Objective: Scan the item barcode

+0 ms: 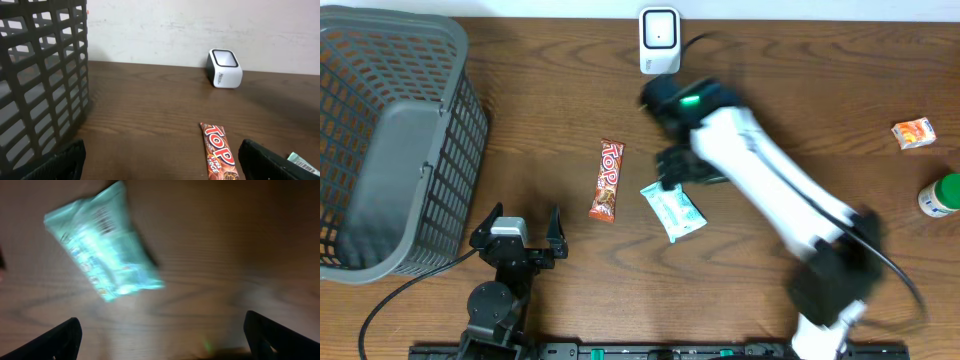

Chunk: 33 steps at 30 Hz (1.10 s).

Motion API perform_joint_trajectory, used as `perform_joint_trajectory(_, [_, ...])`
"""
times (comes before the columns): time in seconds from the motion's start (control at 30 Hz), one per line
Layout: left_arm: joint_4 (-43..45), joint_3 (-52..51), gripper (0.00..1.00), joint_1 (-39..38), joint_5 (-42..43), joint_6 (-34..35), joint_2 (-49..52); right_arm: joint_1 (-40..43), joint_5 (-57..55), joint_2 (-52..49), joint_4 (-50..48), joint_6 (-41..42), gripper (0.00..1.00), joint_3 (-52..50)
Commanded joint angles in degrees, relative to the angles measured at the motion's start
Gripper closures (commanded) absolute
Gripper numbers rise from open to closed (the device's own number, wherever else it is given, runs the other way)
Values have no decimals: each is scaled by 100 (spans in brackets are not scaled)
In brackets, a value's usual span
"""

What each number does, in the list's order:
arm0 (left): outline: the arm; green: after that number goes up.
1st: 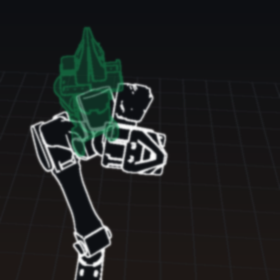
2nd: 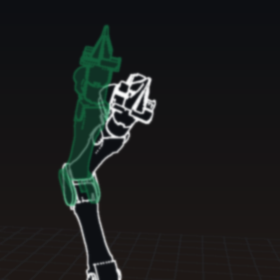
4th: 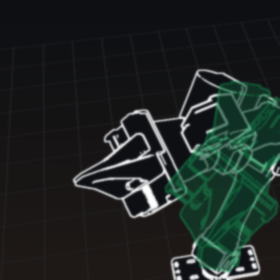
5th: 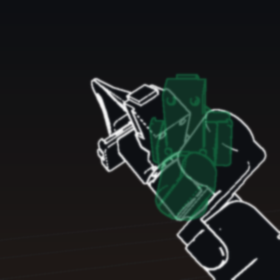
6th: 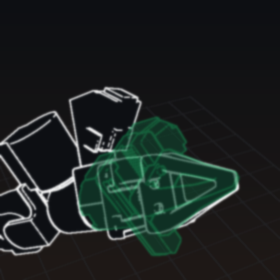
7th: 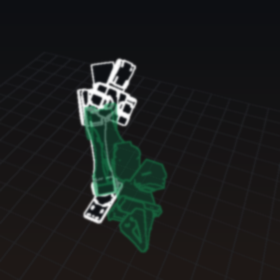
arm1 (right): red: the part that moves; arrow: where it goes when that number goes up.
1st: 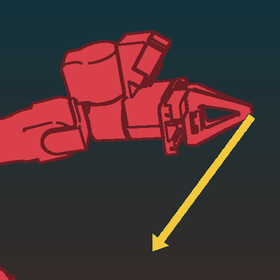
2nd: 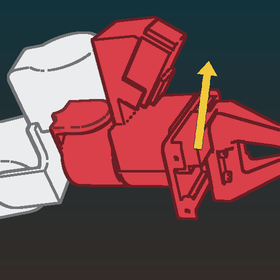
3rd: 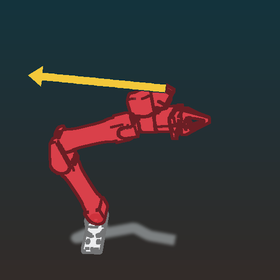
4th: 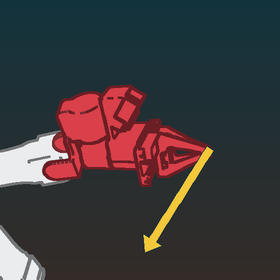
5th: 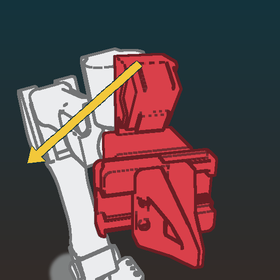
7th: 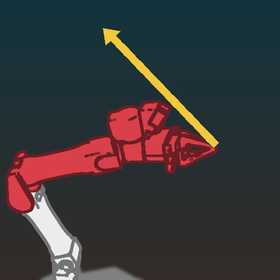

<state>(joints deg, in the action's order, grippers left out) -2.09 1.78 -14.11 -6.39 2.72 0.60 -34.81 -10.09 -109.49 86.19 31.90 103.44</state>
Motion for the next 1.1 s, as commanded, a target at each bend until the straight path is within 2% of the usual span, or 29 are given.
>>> perform_joint_trajectory(0.0, [-127,-155,2,-22,-114,-76,-37,146,-643,1456,197,492,1,50])
perform_joint_trajectory(0.13, [-127,-155,2,-22,-114,-76,-37,151,-761,2874,31,846,1,-396])
perform_joint_trajectory(0.2, [-127,-155,2,-22,-114,-76,-37,151,-590,3418,-319,986,1,-979])
perform_joint_trajectory(0.27, [-127,-155,2,-22,-116,-76,-37,151,-37,3941,-1012,990,1,-1956])
perform_joint_trajectory(0.33, [-127,-155,2,-22,-114,-76,-37,151,704,4271,-1996,1377,1,-3198])
perform_joint_trajectory(0.47, [-127,-155,2,-22,-114,-76,-37,151,1766,4260,-3906,2223,1,-4913])
perform_joint_trajectory(0.57, [-127,-155,2,-22,-114,-76,-37,151,1764,4172,-4894,3185,1,-5864])
perform_joint_trajectory(0.67, [-127,-155,2,-22,-114,-76,-37,151,1685,4170,-5845,3429,1,-6669])
perform_joint_trajectory(0.83, [-127,-155,2,-22,-114,-76,-37,151,1794,4046,-6500,3563,1,-7479])
perform_joint_trajectory(1.07, [-127,-155,2,-22,-114,-76,-37,144,1814,3447,-7324,3764,1,-7779])
